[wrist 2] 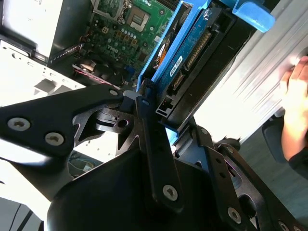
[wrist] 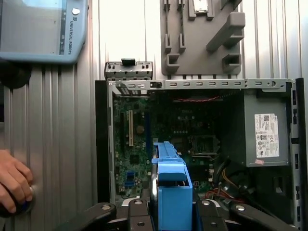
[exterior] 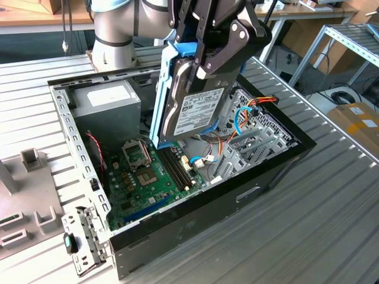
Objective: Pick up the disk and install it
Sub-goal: 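Pick up the disk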
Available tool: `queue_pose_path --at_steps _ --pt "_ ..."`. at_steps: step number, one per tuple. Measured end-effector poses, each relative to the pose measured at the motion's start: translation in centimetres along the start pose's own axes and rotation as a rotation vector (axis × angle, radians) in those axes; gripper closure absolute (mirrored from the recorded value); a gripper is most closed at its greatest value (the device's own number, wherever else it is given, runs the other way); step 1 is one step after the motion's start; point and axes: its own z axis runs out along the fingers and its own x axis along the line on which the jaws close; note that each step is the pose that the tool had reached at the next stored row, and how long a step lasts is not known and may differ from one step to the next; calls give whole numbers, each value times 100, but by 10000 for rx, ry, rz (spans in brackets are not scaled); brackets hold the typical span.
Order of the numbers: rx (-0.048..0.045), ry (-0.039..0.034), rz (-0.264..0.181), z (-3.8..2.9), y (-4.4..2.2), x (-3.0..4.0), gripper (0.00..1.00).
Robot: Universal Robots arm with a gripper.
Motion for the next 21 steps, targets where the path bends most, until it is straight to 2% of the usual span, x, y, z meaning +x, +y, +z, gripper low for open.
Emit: queue_pose_path --at_steps 21 --pt "0 0 0 -3 -78 123 63"
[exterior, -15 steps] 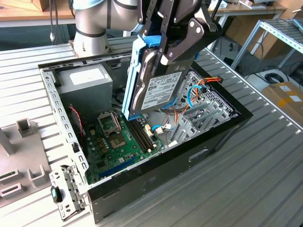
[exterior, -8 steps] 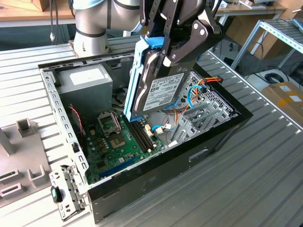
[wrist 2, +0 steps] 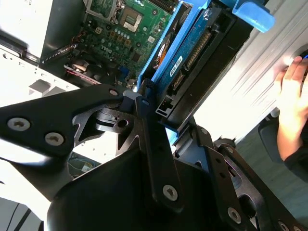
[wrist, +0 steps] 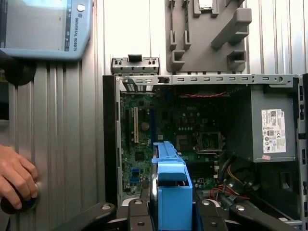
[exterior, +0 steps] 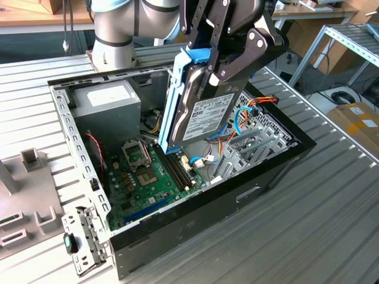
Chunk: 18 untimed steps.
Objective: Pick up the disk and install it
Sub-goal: 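Pick up the disk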
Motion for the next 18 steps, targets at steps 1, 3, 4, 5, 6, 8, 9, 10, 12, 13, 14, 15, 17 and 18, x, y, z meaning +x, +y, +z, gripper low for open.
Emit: queue_pose_path --at_steps 1,3,4,5,6,8,9,10,12,13,14,15,17,18 --pt "0 1 0 0 -2 5 63" --pt "0 -1 0 0 -13 21 63" --pt "0 1 -1 0 -19 26 63" --pt "0 0 -1 0 -25 31 63" --pt "0 0 0 0 -32 40 63" --pt "0 0 0 0 -44 51 63" --pt "0 0 0 1 -47 54 63" --pt "0 0 0 1 -51 58 63" --pt "0 0 0 1 -58 66 63" --pt "0 0 0 1 -61 69 63" --pt "0 -1 0 1 -64 73 63" --pt "0 1 0 1 -68 78 63" --pt "0 0 0 1 -75 88 63" --pt "0 0 0 1 -79 95 63"
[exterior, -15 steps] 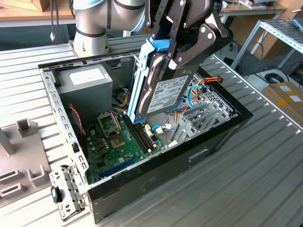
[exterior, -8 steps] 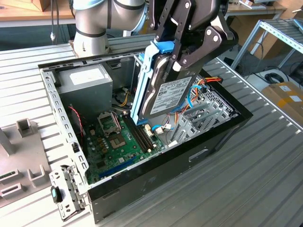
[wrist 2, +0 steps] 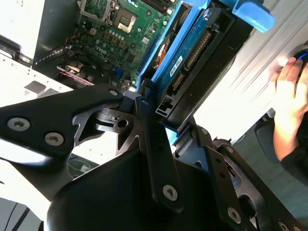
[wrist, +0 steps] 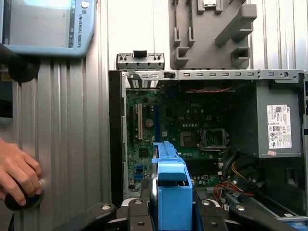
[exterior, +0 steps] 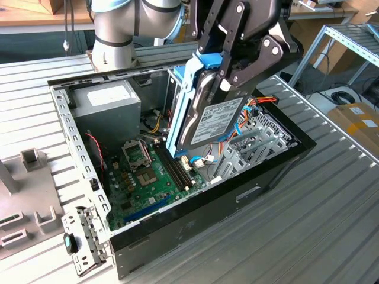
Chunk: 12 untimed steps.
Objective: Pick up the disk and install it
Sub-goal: 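Pick up the disk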
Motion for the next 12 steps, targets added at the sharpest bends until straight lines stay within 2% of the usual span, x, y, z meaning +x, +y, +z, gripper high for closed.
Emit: queue_pose_path --at_steps 12 --pt "0 0 0 1 -41 61 63"
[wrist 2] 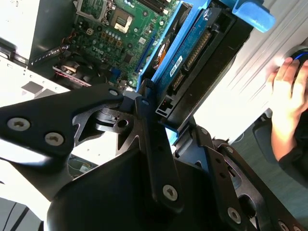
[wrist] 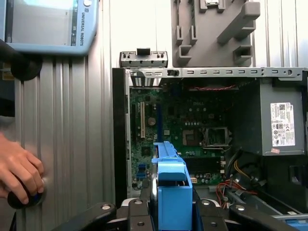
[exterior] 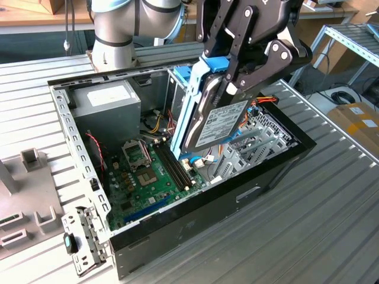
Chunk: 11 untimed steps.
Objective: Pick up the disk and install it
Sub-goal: 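Pick up the disk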
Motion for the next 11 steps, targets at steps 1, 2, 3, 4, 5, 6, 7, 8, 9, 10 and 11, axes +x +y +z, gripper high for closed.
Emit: queue_pose_path --at_steps 1,2,3,4,5,6,7,8,9,10,11 --pt "0 0 1 0 -2 5 63" --pt "0 0 0 0 -4 10 63" --pt "0 0 0 0 -6 16 63" --pt "0 0 0 0 -9 27 63" --pt "0 0 0 -1 -12 41 63" --pt "0 -1 0 -1 -14 56 63" --pt "0 0 0 -1 -15 64 63" --pt "0 0 0 -1 -24 68 63" --pt "0 0 0 -2 -35 68 63" --pt "1 -1 1 -1 -47 68 63" --pt "0 -1 0 -1 -65 69 63"
